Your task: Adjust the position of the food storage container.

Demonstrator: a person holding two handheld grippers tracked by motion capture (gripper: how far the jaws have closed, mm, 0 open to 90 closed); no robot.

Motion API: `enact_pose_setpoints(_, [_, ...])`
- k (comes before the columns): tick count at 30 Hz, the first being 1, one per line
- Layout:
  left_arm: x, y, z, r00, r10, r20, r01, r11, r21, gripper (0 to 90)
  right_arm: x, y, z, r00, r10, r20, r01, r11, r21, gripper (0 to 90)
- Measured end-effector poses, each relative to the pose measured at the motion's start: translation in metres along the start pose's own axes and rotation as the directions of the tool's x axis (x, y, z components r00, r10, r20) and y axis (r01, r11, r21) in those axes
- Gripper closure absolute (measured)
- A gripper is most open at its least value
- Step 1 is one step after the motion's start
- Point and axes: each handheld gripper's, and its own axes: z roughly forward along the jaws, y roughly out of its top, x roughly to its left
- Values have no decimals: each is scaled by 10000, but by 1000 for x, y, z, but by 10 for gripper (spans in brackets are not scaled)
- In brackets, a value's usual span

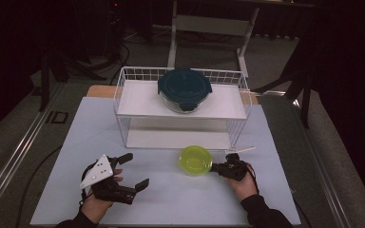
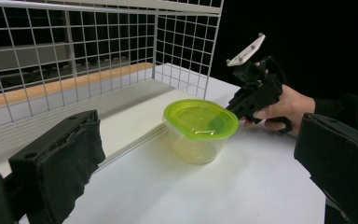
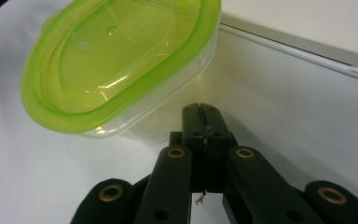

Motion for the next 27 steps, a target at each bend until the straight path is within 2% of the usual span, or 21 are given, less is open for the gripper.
enact_pose_setpoints(6, [0, 0, 0, 10000, -6, 4, 6, 10000, 7, 8, 8, 7, 13, 9996, -247, -150, 248, 9996, 99, 900])
enact_pose_setpoints(27, [0, 0, 0, 10000, -5, 46, 5, 10000, -21, 8, 28, 24, 46, 9974, -431, -569, 451, 9984, 340, 900])
